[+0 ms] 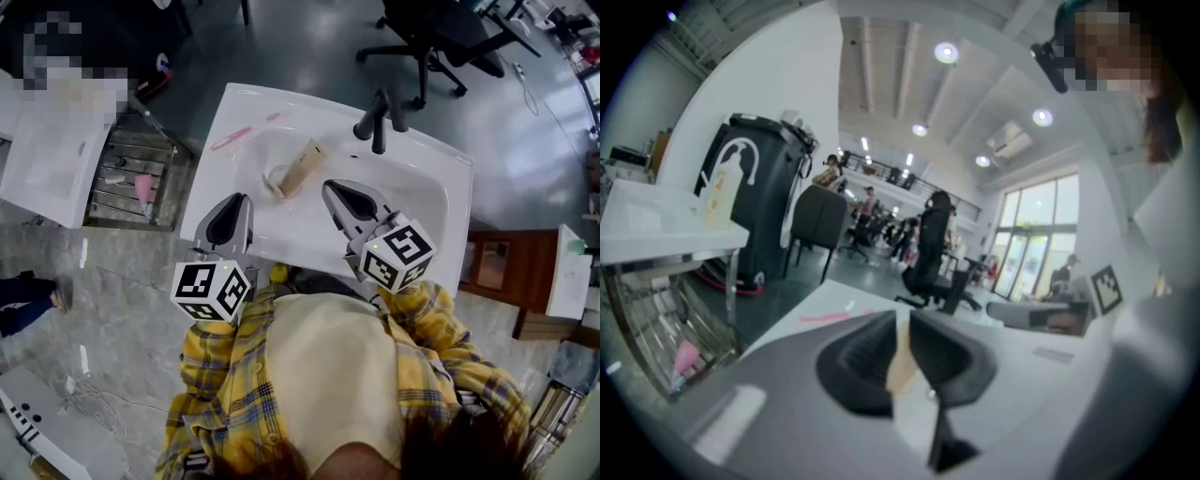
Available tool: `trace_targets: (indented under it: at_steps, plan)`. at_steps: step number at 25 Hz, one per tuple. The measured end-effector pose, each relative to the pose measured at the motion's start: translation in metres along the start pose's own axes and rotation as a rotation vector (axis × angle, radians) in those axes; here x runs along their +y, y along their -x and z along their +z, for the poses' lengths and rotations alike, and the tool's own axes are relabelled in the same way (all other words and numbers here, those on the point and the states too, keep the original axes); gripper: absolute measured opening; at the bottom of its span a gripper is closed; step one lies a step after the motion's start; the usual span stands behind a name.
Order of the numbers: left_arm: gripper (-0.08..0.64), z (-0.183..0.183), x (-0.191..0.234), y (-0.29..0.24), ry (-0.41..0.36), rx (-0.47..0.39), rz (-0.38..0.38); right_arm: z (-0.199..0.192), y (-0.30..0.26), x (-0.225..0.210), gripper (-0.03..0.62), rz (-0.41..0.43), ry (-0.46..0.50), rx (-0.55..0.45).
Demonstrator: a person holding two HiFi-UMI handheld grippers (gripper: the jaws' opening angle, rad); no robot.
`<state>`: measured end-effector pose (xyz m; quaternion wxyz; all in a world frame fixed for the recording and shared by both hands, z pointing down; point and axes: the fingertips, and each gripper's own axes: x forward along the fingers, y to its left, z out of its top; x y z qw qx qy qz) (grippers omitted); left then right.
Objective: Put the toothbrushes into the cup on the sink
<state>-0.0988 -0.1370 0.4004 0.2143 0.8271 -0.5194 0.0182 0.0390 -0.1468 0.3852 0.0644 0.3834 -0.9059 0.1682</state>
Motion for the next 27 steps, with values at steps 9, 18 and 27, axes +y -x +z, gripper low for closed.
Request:
trace_targets:
  at_steps: [9, 18, 27]
  plan:
    - [0.040, -0.003, -0.001, 0.000, 0.004, 0.015, 0.003, -0.005, -0.001, -0.002, 0.012, -0.002, -0.021, 0.014]
    - [0.040, -0.009, -0.001, -0.003, 0.018, 0.040, 0.009, -0.009, -0.004, -0.002, 0.013, 0.007, -0.036, 0.022]
    - [0.028, -0.024, 0.003, -0.010, 0.127, 0.134, 0.022, -0.011, -0.007, -0.004, 0.012, 0.005, -0.036, 0.028]
